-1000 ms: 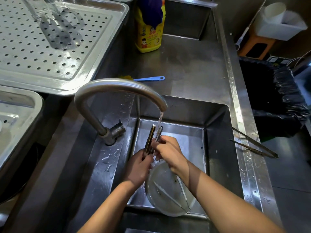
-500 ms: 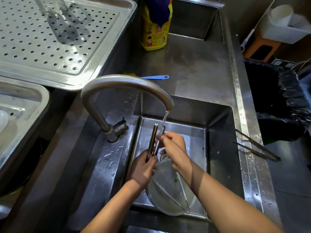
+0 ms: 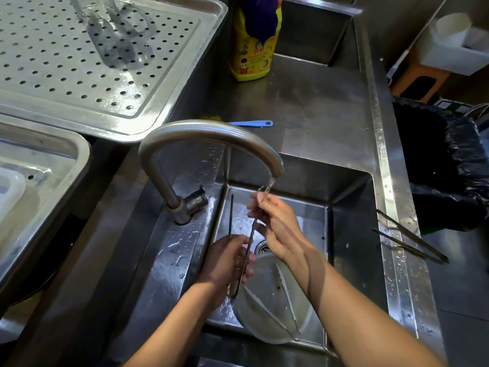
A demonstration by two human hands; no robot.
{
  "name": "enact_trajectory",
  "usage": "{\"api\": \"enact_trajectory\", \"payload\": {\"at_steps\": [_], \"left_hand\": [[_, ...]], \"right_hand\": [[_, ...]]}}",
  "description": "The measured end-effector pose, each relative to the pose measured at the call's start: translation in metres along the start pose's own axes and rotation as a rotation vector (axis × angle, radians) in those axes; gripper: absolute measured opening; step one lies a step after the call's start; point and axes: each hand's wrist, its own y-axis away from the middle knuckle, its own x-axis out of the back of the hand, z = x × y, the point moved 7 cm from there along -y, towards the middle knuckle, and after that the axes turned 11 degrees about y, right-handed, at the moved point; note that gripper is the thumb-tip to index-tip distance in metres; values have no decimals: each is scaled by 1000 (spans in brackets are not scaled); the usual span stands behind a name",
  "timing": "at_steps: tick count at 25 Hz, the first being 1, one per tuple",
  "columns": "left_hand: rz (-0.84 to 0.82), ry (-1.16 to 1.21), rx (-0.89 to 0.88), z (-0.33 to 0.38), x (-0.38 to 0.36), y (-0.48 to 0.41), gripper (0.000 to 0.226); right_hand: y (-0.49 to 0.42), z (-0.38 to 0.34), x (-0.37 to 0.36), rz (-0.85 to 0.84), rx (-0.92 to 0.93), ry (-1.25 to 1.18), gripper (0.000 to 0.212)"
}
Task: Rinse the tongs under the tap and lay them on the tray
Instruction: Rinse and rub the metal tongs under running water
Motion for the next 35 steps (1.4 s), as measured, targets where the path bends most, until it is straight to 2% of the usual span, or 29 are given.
{"api": "enact_trajectory", "payload": {"at_steps": [2,4,6,8,9,12,16,18,21,24,27,29,31,32,33,35], "left_hand": [[-38,14,126,-6,-1,-3,44],[-32,-34,198,-12,3,-5,58],[-46,-97,239,-17,2,-5,68],[-44,-107,251,-17,-2,-7,72],[-36,-92,248,-15,-4,-8,72],[-41,-47,225,-9,-12,-12,69],[-60,-38,164,-10,-14,-15,76],[-61,-78,70,-6,-18,-17,79],[-67,-66,-19,-4,-22,-16,74],[-111,11,6,-6,-25,-18,74],[-124,-37,-17,3,-35,-24,74],[-125,-83,-21,13,-40,-29,74],[-167,-118,-51,24,-46,-35,69],[-208,-106,-78,28,-50,-38,65],[-249,-83,-109,32,-54,-40,61],[-262,-52,-158,38,-60,-44,51]], "right_hand": [[14,16,-13,-114,-71,-155,30],[18,17,-16,-152,-145,-223,43],[11,1,-9,-127,-119,-290,36],[12,-12,-8,-114,-15,-215,17],[17,-11,-10,-119,39,-101,13],[29,-3,-12,-97,133,245,19],[11,-26,9,81,114,129,20],[16,-20,7,41,115,112,15],[32,5,1,-95,84,346,22],[19,-7,10,-57,77,425,32],[11,-30,18,81,154,392,22],[21,-27,5,-15,192,437,8],[33,-13,1,-88,245,691,7],[38,-8,3,-78,274,840,10],[40,-1,8,-50,268,891,12],[45,5,21,22,232,681,17]]}}
